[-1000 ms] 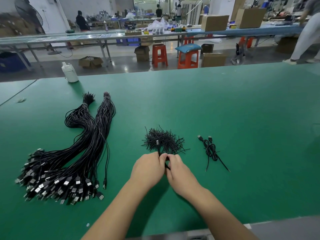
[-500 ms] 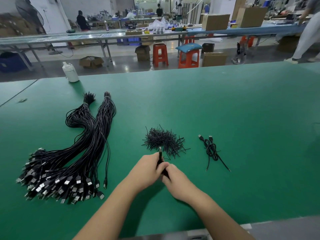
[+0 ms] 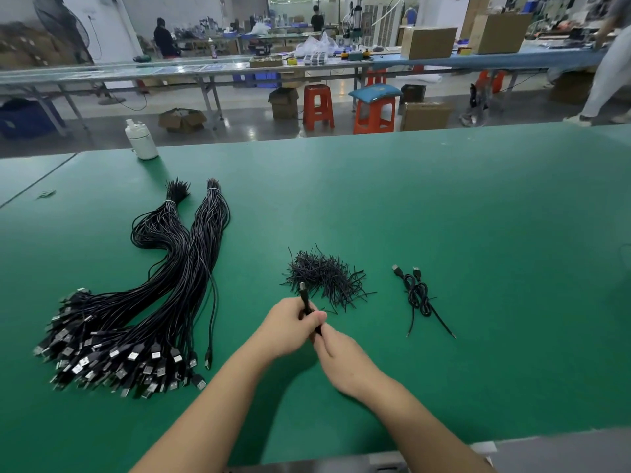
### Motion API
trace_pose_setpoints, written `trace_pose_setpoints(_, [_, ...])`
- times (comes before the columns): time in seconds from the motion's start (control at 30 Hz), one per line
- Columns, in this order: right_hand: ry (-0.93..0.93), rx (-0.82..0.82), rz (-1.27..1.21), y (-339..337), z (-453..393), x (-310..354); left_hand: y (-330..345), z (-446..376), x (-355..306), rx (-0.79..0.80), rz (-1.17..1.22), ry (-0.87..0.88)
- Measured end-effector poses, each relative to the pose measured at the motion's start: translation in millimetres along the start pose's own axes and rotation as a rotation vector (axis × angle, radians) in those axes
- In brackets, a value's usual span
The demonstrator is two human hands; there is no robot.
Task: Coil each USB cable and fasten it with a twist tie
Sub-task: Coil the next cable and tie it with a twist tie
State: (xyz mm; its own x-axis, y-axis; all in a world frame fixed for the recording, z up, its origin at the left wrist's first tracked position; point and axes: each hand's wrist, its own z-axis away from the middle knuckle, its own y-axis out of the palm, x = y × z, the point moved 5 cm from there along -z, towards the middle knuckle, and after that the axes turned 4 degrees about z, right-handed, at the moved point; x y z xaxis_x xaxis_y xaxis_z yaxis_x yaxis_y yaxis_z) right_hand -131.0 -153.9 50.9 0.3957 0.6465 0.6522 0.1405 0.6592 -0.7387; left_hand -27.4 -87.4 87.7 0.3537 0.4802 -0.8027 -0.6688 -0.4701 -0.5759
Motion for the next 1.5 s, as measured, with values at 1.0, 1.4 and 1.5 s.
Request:
trace_pose_setpoints(1.0, [0.173, 0.01, -0.563, 21, -7, -52, 6, -31, 78, -0.252, -0.497, -0.122])
trace_pose_setpoints(1.4, [0.119, 0.01, -0.522, 22, -4, -51, 16, 0, 42, -0.182, 0.063, 0.019])
trace_pose_setpoints(1.5, [0.142, 0.004, -0.545, 21, -5, -50, 30, 4, 35, -0.157, -0.001, 0.061])
